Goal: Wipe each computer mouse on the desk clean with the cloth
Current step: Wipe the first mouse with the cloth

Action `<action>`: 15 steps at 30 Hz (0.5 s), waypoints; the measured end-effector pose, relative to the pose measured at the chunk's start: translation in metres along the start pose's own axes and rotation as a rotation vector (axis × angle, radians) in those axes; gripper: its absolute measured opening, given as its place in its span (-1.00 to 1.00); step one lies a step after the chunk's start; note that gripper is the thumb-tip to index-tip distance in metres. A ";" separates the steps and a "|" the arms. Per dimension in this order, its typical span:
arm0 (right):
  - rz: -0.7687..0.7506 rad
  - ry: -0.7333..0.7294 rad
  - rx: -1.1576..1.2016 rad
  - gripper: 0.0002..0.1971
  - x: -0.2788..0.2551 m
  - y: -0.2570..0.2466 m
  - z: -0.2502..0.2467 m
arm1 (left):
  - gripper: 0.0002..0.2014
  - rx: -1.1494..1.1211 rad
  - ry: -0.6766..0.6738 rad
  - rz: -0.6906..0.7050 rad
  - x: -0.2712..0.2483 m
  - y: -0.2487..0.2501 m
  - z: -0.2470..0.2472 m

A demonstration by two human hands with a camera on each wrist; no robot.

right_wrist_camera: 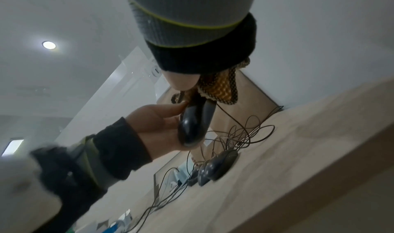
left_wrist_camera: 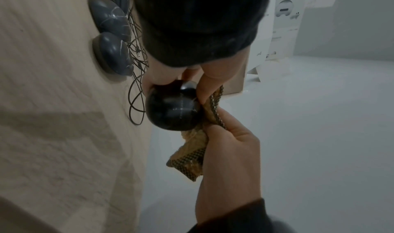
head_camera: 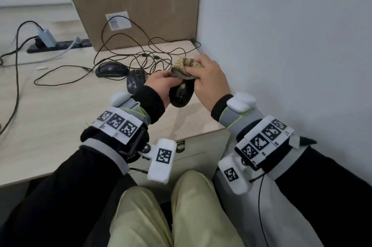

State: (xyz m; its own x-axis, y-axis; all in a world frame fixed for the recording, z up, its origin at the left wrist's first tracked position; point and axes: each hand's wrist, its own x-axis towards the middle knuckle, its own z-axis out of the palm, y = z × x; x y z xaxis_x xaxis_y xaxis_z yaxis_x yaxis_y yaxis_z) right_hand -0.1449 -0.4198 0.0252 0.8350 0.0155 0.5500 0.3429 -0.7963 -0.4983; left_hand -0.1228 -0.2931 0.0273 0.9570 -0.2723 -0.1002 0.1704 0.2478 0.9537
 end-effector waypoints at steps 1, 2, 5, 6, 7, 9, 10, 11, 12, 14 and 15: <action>0.040 0.000 0.012 -0.55 0.004 0.003 -0.002 | -0.80 0.009 -0.010 -0.003 -0.001 -0.002 0.001; 0.068 0.006 0.029 -0.55 0.008 0.005 -0.004 | -0.80 0.021 -0.015 -0.002 -0.002 -0.003 0.003; 0.008 0.024 0.030 -0.56 0.003 0.002 -0.005 | -0.78 0.015 0.001 0.035 -0.002 -0.003 0.005; -0.033 0.021 0.017 -0.57 -0.001 -0.001 -0.004 | -0.77 0.011 0.008 0.055 -0.002 -0.003 0.004; -0.055 0.019 0.013 -0.58 -0.006 -0.003 -0.003 | -0.76 0.010 0.008 0.070 -0.001 -0.003 0.003; -0.012 0.035 0.055 -0.56 -0.005 -0.003 -0.004 | -0.75 0.028 -0.001 0.082 -0.002 -0.003 0.001; 0.048 0.049 0.087 -0.56 0.000 0.000 -0.005 | -0.76 0.047 -0.009 0.081 -0.002 -0.004 0.000; 0.119 0.059 0.116 -0.56 0.005 0.003 -0.006 | -0.77 0.067 -0.013 0.078 -0.003 -0.005 0.000; 0.184 0.069 0.142 -0.57 0.010 0.006 -0.005 | -0.77 0.085 -0.013 0.073 -0.005 -0.006 0.000; 0.255 0.120 0.190 -0.57 0.013 0.009 -0.004 | -0.75 0.100 -0.009 0.073 -0.005 -0.009 0.000; 0.251 0.146 0.203 -0.58 0.012 0.007 -0.003 | -0.70 0.097 -0.003 0.077 -0.005 -0.009 0.000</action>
State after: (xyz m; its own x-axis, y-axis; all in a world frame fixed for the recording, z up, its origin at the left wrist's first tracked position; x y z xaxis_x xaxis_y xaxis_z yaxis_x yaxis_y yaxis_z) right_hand -0.1340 -0.4271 0.0302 0.8390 -0.2640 0.4758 0.2254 -0.6273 -0.7455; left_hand -0.1295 -0.2938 0.0190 0.9656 -0.2588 -0.0245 0.0724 0.1772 0.9815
